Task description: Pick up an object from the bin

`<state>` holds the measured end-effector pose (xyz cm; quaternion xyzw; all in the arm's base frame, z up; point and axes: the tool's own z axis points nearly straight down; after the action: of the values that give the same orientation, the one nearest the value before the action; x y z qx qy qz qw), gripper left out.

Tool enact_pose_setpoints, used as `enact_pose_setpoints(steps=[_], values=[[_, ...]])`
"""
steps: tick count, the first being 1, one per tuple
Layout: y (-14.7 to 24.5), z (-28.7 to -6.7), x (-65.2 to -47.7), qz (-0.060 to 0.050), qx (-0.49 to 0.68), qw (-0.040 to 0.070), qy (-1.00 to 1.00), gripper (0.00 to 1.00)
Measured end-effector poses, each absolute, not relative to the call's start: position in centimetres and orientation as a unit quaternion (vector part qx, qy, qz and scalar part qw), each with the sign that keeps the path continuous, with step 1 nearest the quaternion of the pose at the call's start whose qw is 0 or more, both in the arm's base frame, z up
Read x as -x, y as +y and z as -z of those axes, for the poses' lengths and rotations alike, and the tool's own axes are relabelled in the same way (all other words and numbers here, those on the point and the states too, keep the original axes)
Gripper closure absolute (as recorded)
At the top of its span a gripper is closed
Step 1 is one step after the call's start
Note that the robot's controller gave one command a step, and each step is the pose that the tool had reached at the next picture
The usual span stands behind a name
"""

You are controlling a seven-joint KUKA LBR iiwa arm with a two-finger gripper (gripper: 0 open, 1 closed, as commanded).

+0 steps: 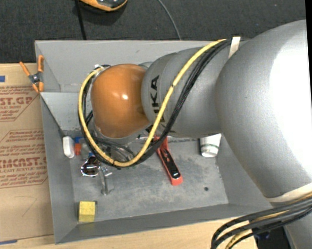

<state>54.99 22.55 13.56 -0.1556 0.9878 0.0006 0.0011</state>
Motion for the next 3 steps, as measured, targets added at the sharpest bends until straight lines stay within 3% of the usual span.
enact_pose_setpoints(steps=[1,3], values=[[20.98,-6.97,-55.92,-0.002,0.213,0.004,0.977,1.0],[20.92,-7.07,-55.88,-0.002,0.212,0.004,0.977,1.0]])
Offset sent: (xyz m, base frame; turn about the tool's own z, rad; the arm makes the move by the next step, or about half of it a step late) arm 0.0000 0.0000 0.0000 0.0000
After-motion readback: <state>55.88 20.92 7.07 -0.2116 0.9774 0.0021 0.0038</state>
